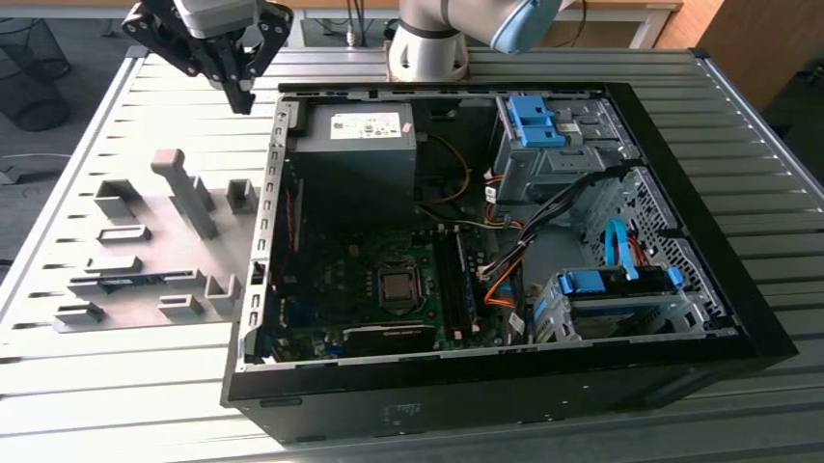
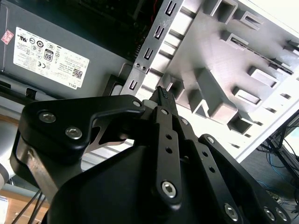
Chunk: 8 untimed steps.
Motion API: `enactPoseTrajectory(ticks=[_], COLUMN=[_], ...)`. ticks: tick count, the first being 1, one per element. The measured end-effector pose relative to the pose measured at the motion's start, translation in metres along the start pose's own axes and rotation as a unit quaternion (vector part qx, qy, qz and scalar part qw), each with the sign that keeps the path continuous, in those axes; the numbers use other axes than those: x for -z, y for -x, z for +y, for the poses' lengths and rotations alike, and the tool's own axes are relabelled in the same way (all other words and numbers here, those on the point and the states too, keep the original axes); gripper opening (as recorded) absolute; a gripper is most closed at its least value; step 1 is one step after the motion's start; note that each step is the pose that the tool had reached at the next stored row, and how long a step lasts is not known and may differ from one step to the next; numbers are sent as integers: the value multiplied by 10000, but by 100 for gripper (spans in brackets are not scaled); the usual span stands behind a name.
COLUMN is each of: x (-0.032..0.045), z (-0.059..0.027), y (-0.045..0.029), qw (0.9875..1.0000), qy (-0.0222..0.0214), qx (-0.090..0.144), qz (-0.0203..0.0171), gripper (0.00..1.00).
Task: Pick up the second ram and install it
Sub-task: 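Reach for the second ram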
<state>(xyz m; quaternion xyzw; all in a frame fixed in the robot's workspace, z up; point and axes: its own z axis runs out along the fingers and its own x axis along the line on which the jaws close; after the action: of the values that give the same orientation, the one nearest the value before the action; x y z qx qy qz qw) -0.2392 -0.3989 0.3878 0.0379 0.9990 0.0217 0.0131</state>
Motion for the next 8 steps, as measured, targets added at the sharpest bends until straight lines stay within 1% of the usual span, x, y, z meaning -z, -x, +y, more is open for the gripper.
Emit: enactPoseTrajectory(ticks=[8], x=[0], z=[-2], y=[-27], qw=[10000], qy=[0], qx=[0], qz=[0], gripper=[11])
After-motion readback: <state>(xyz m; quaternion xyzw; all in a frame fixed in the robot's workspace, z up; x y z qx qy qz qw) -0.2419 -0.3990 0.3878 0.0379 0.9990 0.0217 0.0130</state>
